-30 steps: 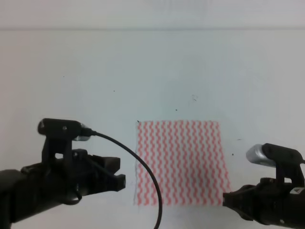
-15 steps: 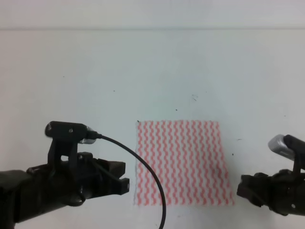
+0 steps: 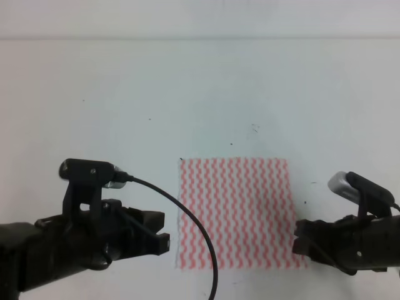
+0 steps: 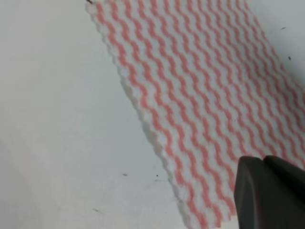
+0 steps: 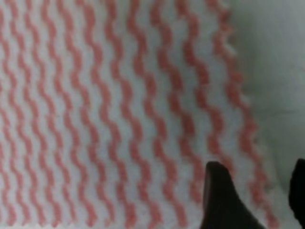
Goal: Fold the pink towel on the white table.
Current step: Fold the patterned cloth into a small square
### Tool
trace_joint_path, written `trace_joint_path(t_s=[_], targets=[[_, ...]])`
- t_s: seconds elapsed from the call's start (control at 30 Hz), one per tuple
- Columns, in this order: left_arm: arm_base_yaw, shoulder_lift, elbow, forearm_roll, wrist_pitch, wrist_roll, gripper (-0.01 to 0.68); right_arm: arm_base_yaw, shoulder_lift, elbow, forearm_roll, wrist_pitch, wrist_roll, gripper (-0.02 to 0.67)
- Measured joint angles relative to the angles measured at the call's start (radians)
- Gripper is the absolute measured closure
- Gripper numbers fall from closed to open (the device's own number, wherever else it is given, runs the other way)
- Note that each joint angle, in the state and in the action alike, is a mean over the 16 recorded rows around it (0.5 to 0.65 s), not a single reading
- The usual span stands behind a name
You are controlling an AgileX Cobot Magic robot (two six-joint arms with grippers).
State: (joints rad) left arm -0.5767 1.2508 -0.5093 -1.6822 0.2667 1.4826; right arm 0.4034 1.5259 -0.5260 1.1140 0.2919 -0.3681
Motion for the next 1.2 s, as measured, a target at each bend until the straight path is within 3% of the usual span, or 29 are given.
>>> trace_joint_path(t_s=[0.5,1.2], targets=[[0.0,0.003,0.0,0.002,-0.004,0.007,0.676,-0.001,0.07,-0.03,-0.006,0.127,-0.002,0.381],[0.0,-0.001,0.0,0.009,-0.018,0.082,0.675,-0.001,0.06,-0.037,-0.017,0.103,-0.001,0.653]])
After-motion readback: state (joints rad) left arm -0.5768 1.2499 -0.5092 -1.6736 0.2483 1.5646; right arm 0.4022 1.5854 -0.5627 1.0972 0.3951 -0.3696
